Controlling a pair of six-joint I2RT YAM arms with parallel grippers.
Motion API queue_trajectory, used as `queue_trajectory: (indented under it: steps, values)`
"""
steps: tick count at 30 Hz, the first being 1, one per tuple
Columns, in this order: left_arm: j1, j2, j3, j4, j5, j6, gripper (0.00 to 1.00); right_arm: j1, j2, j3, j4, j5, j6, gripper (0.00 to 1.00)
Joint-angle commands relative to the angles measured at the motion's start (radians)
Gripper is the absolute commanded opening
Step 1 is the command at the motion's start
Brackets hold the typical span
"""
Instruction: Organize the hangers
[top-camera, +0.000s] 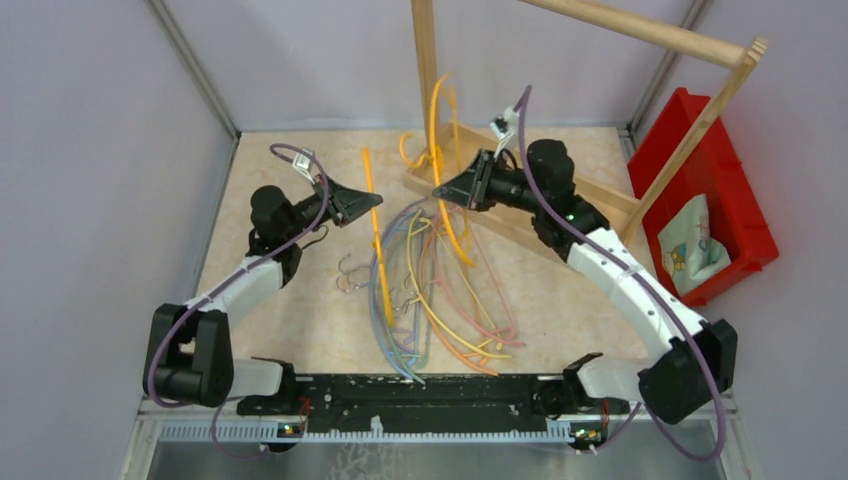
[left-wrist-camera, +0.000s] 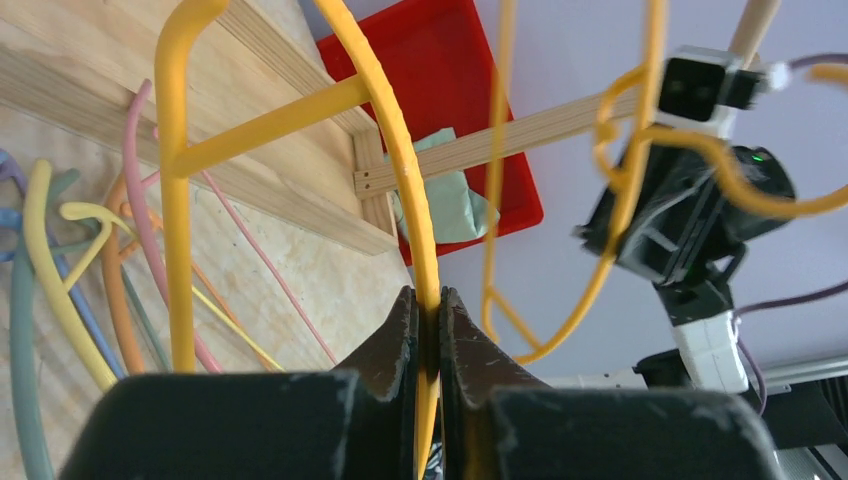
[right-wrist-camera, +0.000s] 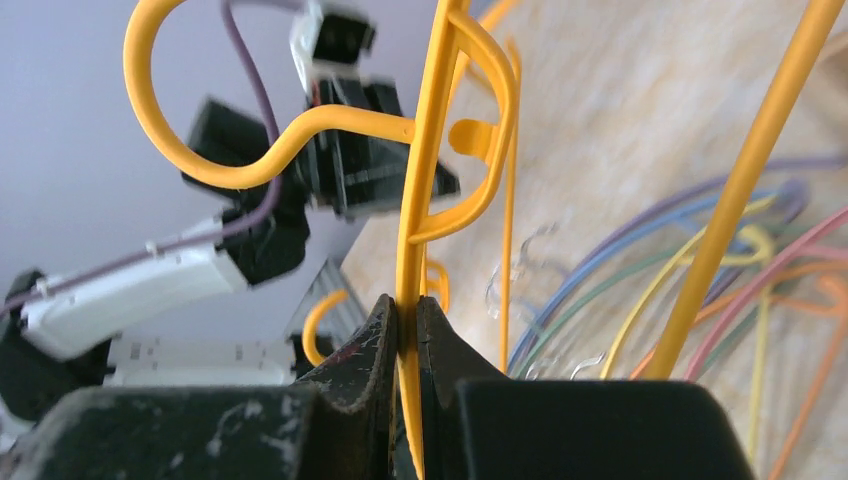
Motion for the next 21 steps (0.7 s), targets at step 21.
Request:
queue_trajectory:
  steps: [21]
  values:
    - [0.011, 0.011, 0.065, -0.152, 0.021, 0.103, 0.0, -0.31, 0.129, 0.306, 0.494, 0.206, 0.2, 0.0]
